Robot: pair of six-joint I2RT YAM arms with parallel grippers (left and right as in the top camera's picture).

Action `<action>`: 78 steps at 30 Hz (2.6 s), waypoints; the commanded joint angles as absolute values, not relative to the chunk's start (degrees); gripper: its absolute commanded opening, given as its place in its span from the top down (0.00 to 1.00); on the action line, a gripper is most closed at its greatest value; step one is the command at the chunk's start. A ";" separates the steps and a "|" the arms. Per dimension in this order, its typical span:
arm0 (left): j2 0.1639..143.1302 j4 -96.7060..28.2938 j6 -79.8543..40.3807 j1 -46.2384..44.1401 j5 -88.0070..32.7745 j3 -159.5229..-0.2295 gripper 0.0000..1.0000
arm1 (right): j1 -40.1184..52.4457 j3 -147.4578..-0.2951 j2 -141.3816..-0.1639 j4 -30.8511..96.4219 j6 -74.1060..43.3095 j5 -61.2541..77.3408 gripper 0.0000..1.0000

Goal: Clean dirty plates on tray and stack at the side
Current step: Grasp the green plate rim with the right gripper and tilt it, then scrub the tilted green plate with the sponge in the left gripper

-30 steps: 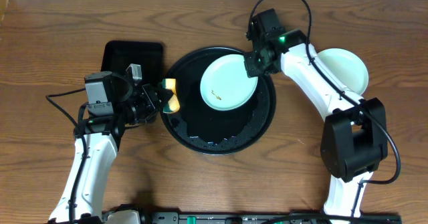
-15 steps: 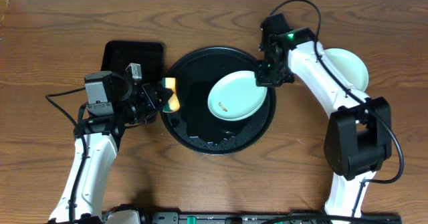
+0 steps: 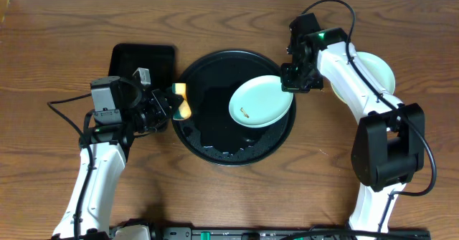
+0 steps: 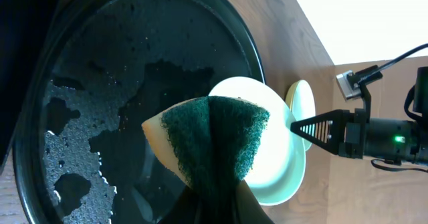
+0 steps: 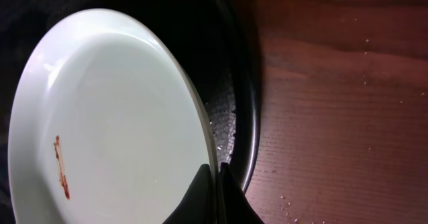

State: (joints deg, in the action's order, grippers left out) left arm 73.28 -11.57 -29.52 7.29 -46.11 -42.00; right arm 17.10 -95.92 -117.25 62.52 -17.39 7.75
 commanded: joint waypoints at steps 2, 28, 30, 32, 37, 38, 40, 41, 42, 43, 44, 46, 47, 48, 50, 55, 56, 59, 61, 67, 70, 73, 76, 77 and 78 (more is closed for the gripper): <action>72.34 -11.44 -28.10 7.18 -45.39 -42.35 0.92 | 18.13 -96.42 -116.79 63.13 -17.54 9.34 0.99; 72.34 -12.64 -20.69 -1.39 -33.12 -42.35 0.92 | 24.91 -81.30 -116.79 44.29 -14.39 0.45 0.99; 72.34 -12.38 -20.60 -3.25 -31.38 -42.35 0.92 | 24.97 -81.32 -116.79 43.66 -14.35 0.45 0.99; 72.34 -12.29 -20.62 -5.52 -28.03 -42.35 0.92 | 25.17 -81.32 -116.79 43.68 -14.33 0.43 0.99; 72.64 -9.78 -20.60 -11.11 -24.53 -42.35 0.93 | 25.89 -81.32 -116.79 43.72 -14.33 0.43 0.99; 72.90 -8.67 -20.56 -12.51 -24.03 -42.35 0.92 | 26.04 -81.32 -116.79 43.72 -14.33 0.43 0.99; 73.21 -7.95 -20.58 -14.52 -20.82 -42.35 0.92 | 26.30 -81.32 -116.79 43.72 -14.35 0.40 0.99; 73.25 -7.84 -20.58 -15.25 -18.92 -42.35 0.92 | 26.39 -81.30 -116.79 43.72 -14.37 0.43 0.99; 73.32 -7.70 -20.62 -15.81 -17.43 -42.35 0.92 | 26.41 -81.32 -116.79 43.75 -14.59 0.40 0.99; 73.36 -7.22 -20.62 -16.34 -16.84 -42.35 0.92 | 26.41 -81.32 -116.79 43.75 -14.59 0.40 0.99; 73.49 -6.46 -20.67 -16.88 -16.91 -42.35 0.92 | 26.41 -81.30 -116.79 43.75 -14.59 0.40 0.99; 73.73 -4.69 -20.73 -18.24 -16.84 -42.35 0.92 | 26.44 -81.30 -116.79 43.75 -14.61 0.40 0.99; 73.73 -3.88 -19.40 -18.79 -16.71 -42.35 0.92 | 26.44 -81.32 -116.79 43.79 -14.59 0.40 0.99; 73.71 -3.53 -17.85 -19.07 -14.46 -42.35 0.92 | 26.46 -81.32 -116.79 43.94 -14.74 0.40 0.99; 73.56 -3.75 -17.85 -18.76 -8.32 -42.35 0.92 | 26.46 -81.32 -116.79 44.49 -14.76 0.40 0.99; 73.56 -4.05 -20.43 -16.99 -11.81 -42.35 0.93 | 26.46 -81.30 -116.79 45.67 -14.74 -1.63 0.99; 73.56 -4.45 -20.43 -16.99 -11.68 -42.35 0.92 | 26.46 -81.30 -116.79 45.67 -14.72 -2.07 0.99; 73.76 -5.98 -20.45 -16.99 -10.48 -42.35 0.92 | 26.46 -81.30 -116.79 45.67 -14.74 -2.11 0.99; 73.84 -6.33 -21.76 -17.30 -11.51 -42.35 0.92 | 26.46 -81.30 -116.79 45.67 -14.74 -2.11 0.99; 75.99 -5.41 -22.81 -21.91 -12.29 -42.35 0.92 | 26.46 -81.32 -116.79 45.65 -14.72 -2.11 0.99; 78.89 -4.47 -22.81 -24.40 -11.99 -42.35 0.93 | 26.48 -81.30 -116.79 45.87 -14.72 -2.11 0.99; 81.67 -2.00 -22.79 -26.83 -11.99 -42.35 0.93 | 26.50 -81.32 -116.79 45.87 -14.74 -2.11 0.99; 84.01 1.78 -22.70 -29.30 -11.97 -42.35 0.93 | 26.50 -81.30 -116.79 45.89 -14.74 -2.07 0.99; 84.66 2.94 -22.48 -29.95 -11.97 -42.35 0.93 | 26.55 -81.32 -116.79 45.95 -14.74 -2.07 0.99; 85.27 3.97 -22.04 -30.59 -11.99 -42.35 0.93 | 26.61 -81.32 -116.79 46.00 -14.74 -2.07 0.99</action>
State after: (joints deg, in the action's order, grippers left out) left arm 84.16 2.42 -22.46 -29.08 -12.08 -41.98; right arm 25.61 -81.58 -117.25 45.34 -14.66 0.58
